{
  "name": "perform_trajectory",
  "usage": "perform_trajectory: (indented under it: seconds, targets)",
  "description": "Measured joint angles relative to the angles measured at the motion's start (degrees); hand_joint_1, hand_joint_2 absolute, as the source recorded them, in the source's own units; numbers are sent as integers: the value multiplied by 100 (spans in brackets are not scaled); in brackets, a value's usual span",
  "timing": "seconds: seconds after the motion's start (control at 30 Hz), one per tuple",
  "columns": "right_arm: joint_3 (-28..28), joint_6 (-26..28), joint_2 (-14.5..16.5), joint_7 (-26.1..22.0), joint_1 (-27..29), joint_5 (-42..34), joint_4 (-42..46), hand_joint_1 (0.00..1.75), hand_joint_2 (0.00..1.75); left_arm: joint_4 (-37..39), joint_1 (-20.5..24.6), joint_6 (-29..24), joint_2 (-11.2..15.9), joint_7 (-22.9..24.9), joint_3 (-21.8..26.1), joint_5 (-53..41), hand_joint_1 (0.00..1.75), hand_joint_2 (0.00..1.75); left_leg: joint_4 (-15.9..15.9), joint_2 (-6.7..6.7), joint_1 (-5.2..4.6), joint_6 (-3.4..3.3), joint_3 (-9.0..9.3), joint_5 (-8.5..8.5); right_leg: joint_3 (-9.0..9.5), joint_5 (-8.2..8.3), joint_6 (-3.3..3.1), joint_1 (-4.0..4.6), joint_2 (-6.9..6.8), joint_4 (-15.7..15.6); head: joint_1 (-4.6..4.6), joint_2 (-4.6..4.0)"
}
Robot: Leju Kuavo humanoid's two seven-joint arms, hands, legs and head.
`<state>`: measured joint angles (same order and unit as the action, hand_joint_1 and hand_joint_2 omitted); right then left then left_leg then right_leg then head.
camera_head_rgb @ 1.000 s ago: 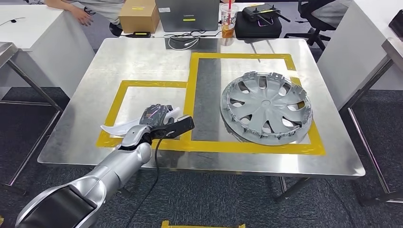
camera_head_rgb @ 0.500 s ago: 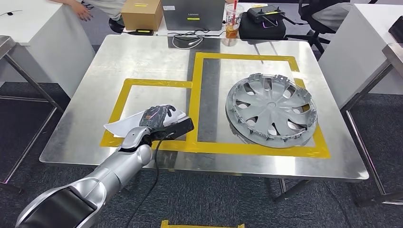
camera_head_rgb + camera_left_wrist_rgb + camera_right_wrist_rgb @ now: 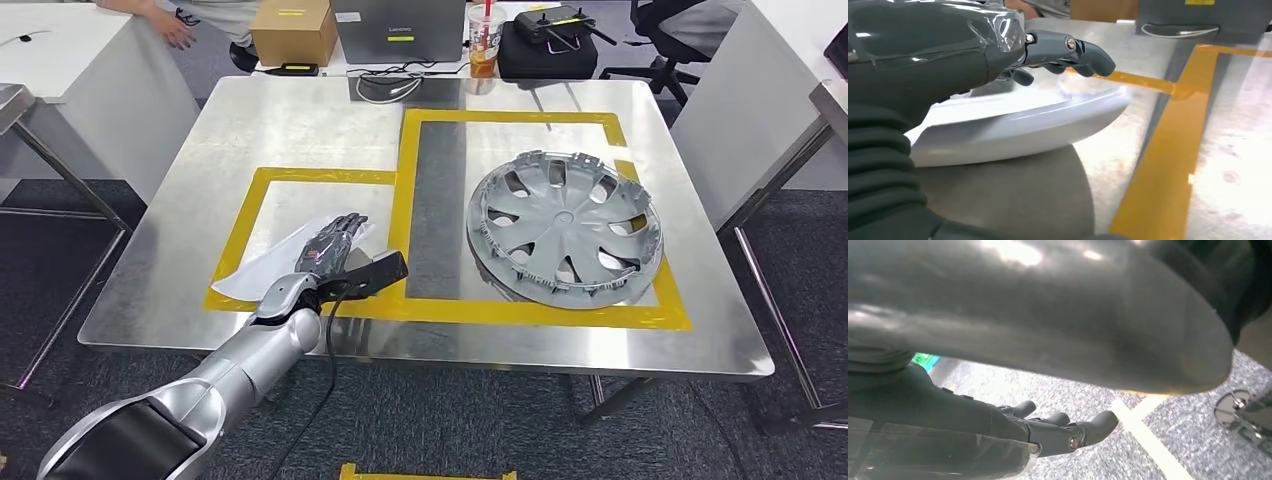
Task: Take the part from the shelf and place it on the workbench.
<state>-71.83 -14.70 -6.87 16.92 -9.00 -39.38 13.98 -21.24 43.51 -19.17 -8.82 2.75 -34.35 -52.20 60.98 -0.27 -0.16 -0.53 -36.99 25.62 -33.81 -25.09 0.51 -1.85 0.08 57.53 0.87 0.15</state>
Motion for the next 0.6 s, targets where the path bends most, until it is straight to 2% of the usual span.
perform_trajectory:
  seconds: [0.07,0.1,0.13,0.17,0.2,0.23,0.3,0.33,0.4,0.47,0.5,0.53,0.6]
  targets:
    - [14,-8,-8,14,-4,22,1,0,0,1,-15,-4,10,-84,43,103,0,0,684,2,33,60,-317,326,6,-6,-32,9,0,2,14,0]
    - [23,-11,-9,24,-3,32,1,0,0,2,-37,-5,15,-158,79,192,0,0,1009,3,50,77,-477,437,6,-9,-37,16,2,3,13,0]
    - [33,-14,-9,33,0,39,1,0,0,3,-64,-6,18,-254,125,311,0,0,1197,5,62,83,-578,468,7,-12,-39,21,6,4,14,0]
    - [44,-14,-10,40,3,46,1,0,0,4,-89,-6,16,-361,185,451,0,0,1182,7,69,79,-582,403,10,-14,-40,26,12,5,14,0]
    - [54,-14,-10,44,5,52,2,0,0,3,-105,-5,6,-476,258,606,0,0,955,8,72,60,-479,251,17,-16,-40,31,20,5,15,0]
    - [62,-13,-10,44,6,60,3,0,0,-2,-111,-2,-8,-584,329,754,0,0,578,6,67,26,-297,56,25,-17,-38,37,27,3,14,0]
    - [86,-6,-8,44,5,81,5,0,0,-39,-110,43,-63,-874,495,1150,0,0,-88,3,37,-43,50,-166,22,-20,-17,57,32,-3,12,0]
    - [103,-2,-9,44,7,98,5,0,0,-73,-119,92,-102,-1049,583,1390,0,0,-250,1,16,-70,138,-188,14,-19,5,61,31,-7,10,0]
    - [133,2,-12,44,18,134,7,0,0,-187,-162,237,-194,-1406,764,1911,0,0,-313,2,-16,-107,170,-173,11,-11,69,57,28,-30,13,0]
    - [160,4,-23,38,30,161,8,0,0,-408,-234,485,-299,-1696,913,2500,0,0,-400,6,4,-171,221,-214,-23,-62,114,46,20,36,8,0]
    - [175,9,-33,30,32,168,9,0,0,-570,-273,697,-352,-1791,962,2891,0,0,-449,7,15,-206,247,-239,-107,-154,111,47,17,215,2,0]
    - [193,15,-48,18,37,175,9,0,0,-759,-330,958,-398,-1845,989,3335,0,0,-479,9,24,-232,265,-255,-257,-295,94,44,13,520,-4,0]
    - [223,-28,-89,-30,54,210,10,0,0,-1213,-505,1618,-443,-1854,1001,4379,0,0,-483,6,8,-256,264,-257,-643,-592,76,45,13,1308,-11,0]
